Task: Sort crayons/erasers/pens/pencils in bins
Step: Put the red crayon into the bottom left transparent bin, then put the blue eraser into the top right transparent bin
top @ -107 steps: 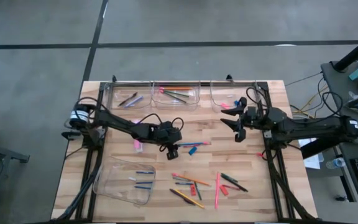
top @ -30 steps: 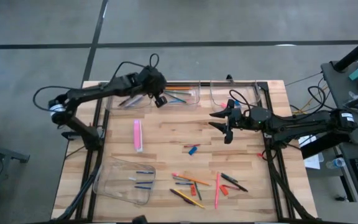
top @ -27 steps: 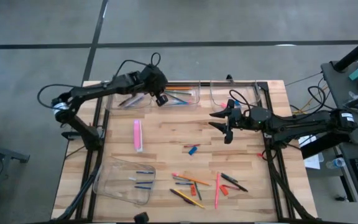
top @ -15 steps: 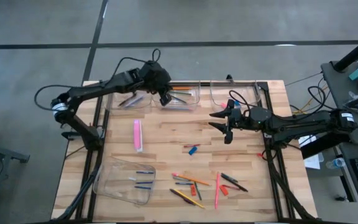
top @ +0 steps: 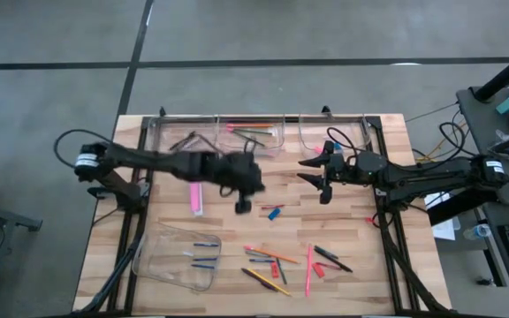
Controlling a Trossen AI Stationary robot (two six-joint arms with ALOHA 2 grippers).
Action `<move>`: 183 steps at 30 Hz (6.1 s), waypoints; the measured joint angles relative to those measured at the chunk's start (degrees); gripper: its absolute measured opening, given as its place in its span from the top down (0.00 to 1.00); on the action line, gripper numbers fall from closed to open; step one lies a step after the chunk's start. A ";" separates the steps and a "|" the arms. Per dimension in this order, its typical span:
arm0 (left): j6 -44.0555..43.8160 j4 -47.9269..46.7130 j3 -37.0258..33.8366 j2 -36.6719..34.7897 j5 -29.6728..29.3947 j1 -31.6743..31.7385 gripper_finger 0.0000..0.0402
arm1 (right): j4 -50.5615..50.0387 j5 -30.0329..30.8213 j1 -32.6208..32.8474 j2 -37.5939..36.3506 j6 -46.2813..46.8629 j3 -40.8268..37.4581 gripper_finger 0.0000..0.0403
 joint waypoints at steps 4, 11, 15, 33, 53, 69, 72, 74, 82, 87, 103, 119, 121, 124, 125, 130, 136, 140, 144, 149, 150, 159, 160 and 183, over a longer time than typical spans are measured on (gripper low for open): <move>-1.34 1.66 -1.30 1.50 -0.14 -3.50 0.90 | 0.27 -1.06 0.00 -0.05 0.02 0.00 0.58; -10.52 2.20 -1.45 5.85 -1.04 -3.98 0.73 | 1.93 -1.04 0.00 -0.05 -0.02 0.00 0.58; -12.11 3.19 -1.49 9.70 -2.09 -3.98 0.70 | 1.88 -1.06 -0.02 -0.05 -0.57 0.00 0.58; -13.09 6.17 -1.08 16.63 -3.64 -3.74 0.64 | 0.91 -1.17 0.00 -0.05 0.90 0.00 0.58; -13.33 6.85 -1.03 24.33 -7.33 -3.58 0.43 | 0.87 -1.12 0.00 0.02 0.96 0.00 0.58; -13.09 4.57 -1.01 24.87 -9.17 -3.61 0.70 | 0.97 -1.10 0.00 0.06 0.98 0.00 0.58; -13.04 4.44 -1.03 24.87 -9.17 -3.61 0.77 | 0.97 -1.08 0.00 0.06 0.98 -0.01 0.58; -12.95 4.35 -1.03 24.87 -9.17 -3.61 0.81 | 0.97 -1.08 0.00 0.06 0.98 -0.02 0.58; -12.94 4.07 -1.06 24.67 -9.47 -3.56 0.97 | 0.97 -1.08 0.00 0.06 0.92 -0.02 0.58; -13.01 2.99 -0.47 23.67 -9.89 -3.45 0.98 | 0.97 -1.06 0.00 0.06 0.92 -0.02 0.58; -11.81 -6.89 0.06 11.43 -9.64 -3.61 1.00 | 0.62 -1.05 -0.02 0.08 0.90 -0.02 0.58; -18.66 -30.28 -0.41 -10.28 -1.57 -10.84 1.00 | 0.01 -0.95 -0.04 0.08 0.90 -0.04 0.58; -21.46 -32.98 -0.63 -12.30 -0.21 -12.81 1.00 | 0.01 -0.93 -0.04 0.08 0.90 -0.04 0.58; -26.49 -36.71 -0.75 -14.43 0.99 -16.01 1.00 | 0.00 -0.93 -0.04 0.08 0.94 -0.04 0.58; -28.19 -37.82 -0.77 -14.89 1.27 -17.26 1.00 | 0.02 -0.93 -0.04 0.12 0.94 -0.04 0.58; -37.40 -39.84 -0.77 -15.96 2.57 -23.45 1.00 | 0.01 -0.91 -0.04 0.19 1.36 -0.04 0.58; -48.98 -39.93 -1.64 -15.16 6.29 -32.04 1.00 | -0.02 -0.91 -0.04 0.19 1.64 -0.04 0.58; -55.32 -39.87 -3.03 -13.98 6.34 -35.21 0.99 | 0.01 -0.90 -0.04 0.23 1.95 -0.04 0.58; -61.79 -39.36 -5.38 -13.54 6.42 -35.73 0.92 | 0.16 -0.91 -0.04 0.24 3.04 -0.04 0.58; -62.50 -39.40 -6.27 -13.10 6.23 -35.73 0.79 | 0.23 -0.91 -0.04 0.40 3.46 -0.04 0.58; -62.53 -39.41 -6.31 -13.10 5.38 -35.73 0.78 | 0.19 -0.91 -0.04 0.41 3.46 -0.04 0.58; -62.79 -39.24 -6.39 -13.09 2.61 -35.43 0.75 | 0.27 -0.91 -0.04 0.41 3.48 -0.04 0.58; -62.79 -39.19 -6.39 -13.09 2.61 -35.43 0.75 | 0.29 -0.91 -0.04 0.41 3.48 -0.04 0.58; -61.58 -17.28 -6.39 -12.92 2.26 -35.39 0.75 | 0.25 -0.91 -0.04 0.39 3.52 -0.04 0.58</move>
